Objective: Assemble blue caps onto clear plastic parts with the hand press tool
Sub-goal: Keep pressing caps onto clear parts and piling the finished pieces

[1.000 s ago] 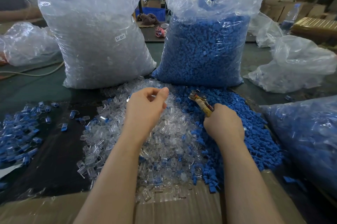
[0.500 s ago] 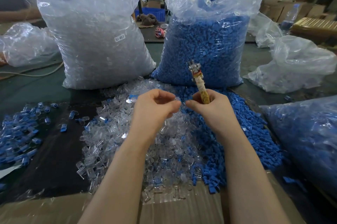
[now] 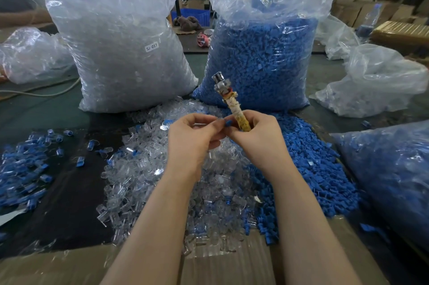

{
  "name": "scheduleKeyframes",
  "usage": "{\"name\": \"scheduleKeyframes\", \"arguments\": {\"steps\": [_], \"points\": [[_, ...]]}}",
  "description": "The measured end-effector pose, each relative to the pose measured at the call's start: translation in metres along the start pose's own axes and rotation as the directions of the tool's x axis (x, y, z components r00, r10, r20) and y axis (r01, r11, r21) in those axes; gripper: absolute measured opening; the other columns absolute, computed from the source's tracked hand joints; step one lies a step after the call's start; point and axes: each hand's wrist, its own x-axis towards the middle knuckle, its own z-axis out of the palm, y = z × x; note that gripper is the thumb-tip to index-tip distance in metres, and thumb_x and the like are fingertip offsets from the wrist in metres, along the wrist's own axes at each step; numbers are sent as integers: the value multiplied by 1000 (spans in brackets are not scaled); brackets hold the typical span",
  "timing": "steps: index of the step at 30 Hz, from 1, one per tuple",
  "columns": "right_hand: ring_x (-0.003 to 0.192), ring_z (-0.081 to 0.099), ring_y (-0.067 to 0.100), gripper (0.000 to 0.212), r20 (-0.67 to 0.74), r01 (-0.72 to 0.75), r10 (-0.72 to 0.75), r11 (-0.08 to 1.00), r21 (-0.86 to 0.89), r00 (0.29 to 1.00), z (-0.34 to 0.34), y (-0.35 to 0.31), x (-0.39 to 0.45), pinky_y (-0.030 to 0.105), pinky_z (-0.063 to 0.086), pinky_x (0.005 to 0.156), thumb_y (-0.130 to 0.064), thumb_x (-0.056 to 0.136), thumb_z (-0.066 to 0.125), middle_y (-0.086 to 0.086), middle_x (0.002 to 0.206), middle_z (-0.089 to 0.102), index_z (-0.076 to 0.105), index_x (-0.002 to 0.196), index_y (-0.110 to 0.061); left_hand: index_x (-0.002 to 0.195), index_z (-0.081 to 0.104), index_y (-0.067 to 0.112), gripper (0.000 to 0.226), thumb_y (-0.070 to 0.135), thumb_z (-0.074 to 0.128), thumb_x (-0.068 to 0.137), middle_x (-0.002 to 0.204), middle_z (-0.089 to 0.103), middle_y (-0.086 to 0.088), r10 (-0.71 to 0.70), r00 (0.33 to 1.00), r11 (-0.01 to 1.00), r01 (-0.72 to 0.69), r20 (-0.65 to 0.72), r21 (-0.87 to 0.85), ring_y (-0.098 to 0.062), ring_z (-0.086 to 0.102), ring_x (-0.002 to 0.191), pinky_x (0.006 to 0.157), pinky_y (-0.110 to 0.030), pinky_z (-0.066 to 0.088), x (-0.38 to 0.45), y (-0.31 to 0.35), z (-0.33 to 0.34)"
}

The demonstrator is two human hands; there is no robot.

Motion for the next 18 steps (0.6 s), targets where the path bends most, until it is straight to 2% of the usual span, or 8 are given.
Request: {"name": "scheduleKeyframes", "arguments": {"steps": [1, 4, 7, 11, 15, 18], "points": [[60, 55, 14, 4, 4, 8, -8, 1000, -7, 1000, 1, 0, 0, 33, 45, 55, -19, 83, 71, -4, 64, 65, 74, 81, -21, 83, 66, 9, 13, 8, 78, 80, 74, 75, -7, 1, 1000, 1000, -1, -17, -7, -16, 74, 68, 57, -22, 57, 0, 0, 0], [56, 50, 6, 6, 2, 12, -12, 1000, -12, 1000, 5, 0, 0, 25, 40, 53, -22, 84, 72, -5, 61, 63, 72, 78, -21, 84, 66, 8, 11, 8, 76, 82, 74, 75, -8, -13, 999, 999, 12, -46, -36, -18, 74, 69, 56, -21, 56, 2, -1, 0], [53, 48, 0, 9, -3, 1, -1, 1000, -18, 1000, 6, 1, 0, 15, 36, 52, -24, 84, 72, -13, 56, 58, 69, 76, -25, 88, 65, 8, 5, 7, 70, 87, 75, 76, -5, -107, 994, 990, 108, 16, -88, -16, 75, 71, 54, -21, 55, 1, 0, -2], [61, 55, 5, 1, 4, -20, 20, 999, 35, 1000, 4, 2, 0, 24, 46, 58, -21, 84, 73, -7, 65, 65, 73, 85, -23, 87, 62, 12, 5, 12, 65, 91, 80, 77, -5, -217, 965, 962, 237, 150, -137, -16, 75, 74, 55, -22, 56, 1, 3, -3], [65, 60, 14, 9, 21, -12, 11, 999, 36, 1000, 3, -1, -1, 31, 51, 63, -17, 84, 71, -4, 70, 68, 74, 88, -24, 89, 61, 11, 6, 13, 67, 90, 81, 77, -4, -221, 964, 958, 243, 146, -153, -14, 74, 74, 59, -22, 55, 1, 5, -1], [73, 64, 16, 9, 26, 0, -1, 999, 37, 1000, 4, -1, -2, 27, 52, 64, -19, 84, 72, -4, 74, 70, 74, 89, -26, 87, 60, 12, 13, 14, 73, 84, 80, 77, -4, -212, 970, 957, 231, 122, -174, -11, 73, 69, 63, -23, 55, 1, 5, -1]]}}
